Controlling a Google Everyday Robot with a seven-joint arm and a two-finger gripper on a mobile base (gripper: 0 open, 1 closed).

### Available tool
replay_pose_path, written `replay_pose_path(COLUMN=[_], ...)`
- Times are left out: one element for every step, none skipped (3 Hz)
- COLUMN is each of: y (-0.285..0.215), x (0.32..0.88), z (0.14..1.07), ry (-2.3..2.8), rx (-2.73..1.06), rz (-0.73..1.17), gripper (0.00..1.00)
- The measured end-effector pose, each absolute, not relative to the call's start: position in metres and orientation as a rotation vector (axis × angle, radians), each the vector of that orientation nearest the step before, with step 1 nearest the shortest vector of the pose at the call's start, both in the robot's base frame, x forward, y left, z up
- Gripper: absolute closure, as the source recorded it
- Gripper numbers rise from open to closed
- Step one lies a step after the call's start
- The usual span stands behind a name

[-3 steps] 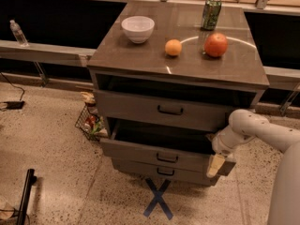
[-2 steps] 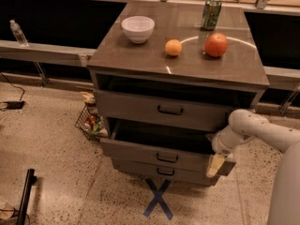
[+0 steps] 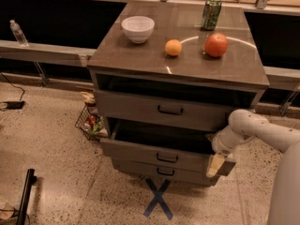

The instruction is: Open middle drawer

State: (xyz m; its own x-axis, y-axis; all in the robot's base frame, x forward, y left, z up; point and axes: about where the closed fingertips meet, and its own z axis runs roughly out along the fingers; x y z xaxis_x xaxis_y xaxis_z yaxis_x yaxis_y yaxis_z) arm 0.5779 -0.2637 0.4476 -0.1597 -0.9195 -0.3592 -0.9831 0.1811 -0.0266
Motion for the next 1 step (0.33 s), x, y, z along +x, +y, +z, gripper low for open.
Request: replay_pose_path(y=[-0.2636], x=[0.5779], z=[0.4476], ry=[2.168], rx=[-1.814], rz=[0.307], gripper=[0.00])
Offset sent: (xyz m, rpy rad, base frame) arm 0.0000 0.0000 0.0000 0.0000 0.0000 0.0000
